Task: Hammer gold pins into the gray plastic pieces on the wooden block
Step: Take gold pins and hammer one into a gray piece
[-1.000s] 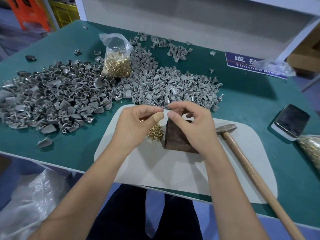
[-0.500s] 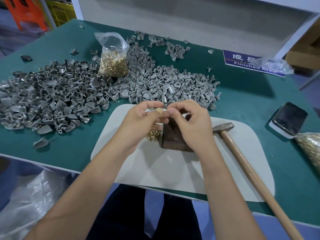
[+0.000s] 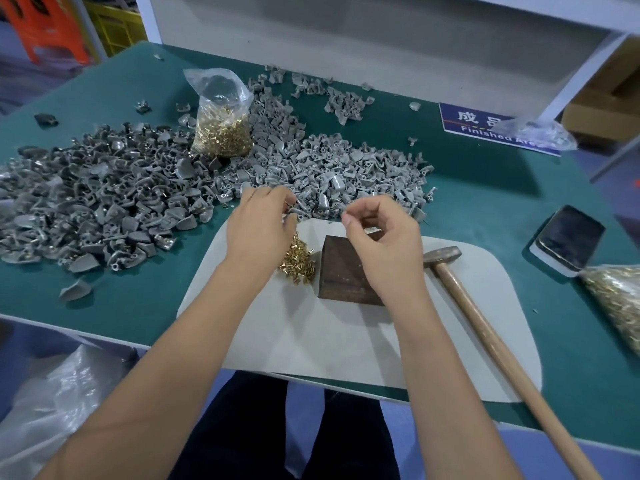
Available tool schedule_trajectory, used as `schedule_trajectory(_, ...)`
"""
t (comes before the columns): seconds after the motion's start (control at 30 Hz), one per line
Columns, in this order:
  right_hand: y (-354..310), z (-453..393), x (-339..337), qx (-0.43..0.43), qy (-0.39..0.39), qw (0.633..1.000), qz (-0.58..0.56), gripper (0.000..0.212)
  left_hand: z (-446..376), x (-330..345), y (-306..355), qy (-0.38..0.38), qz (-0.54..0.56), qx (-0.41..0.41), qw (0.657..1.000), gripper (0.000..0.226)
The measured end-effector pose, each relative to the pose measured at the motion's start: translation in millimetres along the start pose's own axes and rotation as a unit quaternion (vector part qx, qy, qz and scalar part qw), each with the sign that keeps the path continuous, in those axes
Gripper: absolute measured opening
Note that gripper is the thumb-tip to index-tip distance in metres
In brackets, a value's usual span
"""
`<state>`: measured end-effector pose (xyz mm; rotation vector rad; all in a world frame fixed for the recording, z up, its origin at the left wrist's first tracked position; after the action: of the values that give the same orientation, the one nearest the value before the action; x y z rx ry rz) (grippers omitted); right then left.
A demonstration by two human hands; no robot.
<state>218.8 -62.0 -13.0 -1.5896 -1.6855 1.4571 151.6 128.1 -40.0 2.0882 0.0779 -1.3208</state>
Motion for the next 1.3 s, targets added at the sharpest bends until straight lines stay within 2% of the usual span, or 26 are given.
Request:
schedule_trajectory(0.2,3,0,-2,0.021,0.000,1.000,0.000,0.020,-5,-9,3,-0.012,0.021,0.019,1.000,0.014)
schedule_trajectory(0.27,1,0,-3,0.018,0.005,1.000,-0.006,0.018,1,-14,11,-0.020,0.105,0.025,0.994,0.011)
schedule_trajectory(0.37,0,1,-9,0.031,0.034,0.998,-0.051,0.013,14,-22,32,-0.035,0.248,0.017,0.968,0.010)
schedule_trajectory(0.5,2,13,-40,0.039,0.116,0.984,-0.127,0.008,32,-25,63,-0.070,0.306,0.043,0.949,0.015)
schedule_trajectory(0.6,-6,29,-61,-0.020,0.139,0.989,-0.038,0.005,41,-12,78,-0.124,0.349,0.040,0.928,0.007)
schedule_trajectory(0.7,-12,45,-69,-0.062,0.136,0.988,0.031,0.009,47,1,88,-0.141,0.391,0.011,0.909,0.006)
schedule_trajectory(0.87,-10,53,-73,-0.064,0.134,0.989,-0.017,0.017,57,16,107,-0.156,0.392,0.020,0.906,0.012)
schedule_trajectory(0.93,-6,52,-73,-0.052,0.135,0.989,-0.024,0.016,60,18,111,-0.162,0.355,0.037,0.920,0.013)
schedule_trajectory(1.03,7,46,-62,0.001,0.072,0.996,-0.047,0.015,62,13,119,-0.153,0.166,0.138,0.964,0.009)
schedule_trajectory(1.07,10,43,-58,0.015,0.043,0.997,-0.058,0.016,63,11,124,-0.144,0.097,0.180,0.968,0.010)
schedule_trajectory(1.13,12,38,-55,0.029,0.009,0.997,-0.069,0.017,65,12,127,-0.143,0.044,0.218,0.964,0.019)
schedule_trajectory(1.23,16,34,-55,0.062,-0.011,0.995,-0.080,0.016,63,11,124,-0.132,0.065,0.226,0.963,0.032)
schedule_trajectory(1.3,22,34,-55,0.100,-0.019,0.991,-0.085,0.011,62,7,114,-0.107,0.146,0.179,0.967,0.028)
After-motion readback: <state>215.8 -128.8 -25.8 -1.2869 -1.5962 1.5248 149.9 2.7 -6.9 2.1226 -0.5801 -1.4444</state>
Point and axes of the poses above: each hand's wrist, its own z-axis away from the middle knuckle, its own x-axis out of the palm, y = z × x, the point moved 10 cm from there along -z, towards the middle knuckle, and after that the axes turned 1 degree about z, right-handed, at the moved point
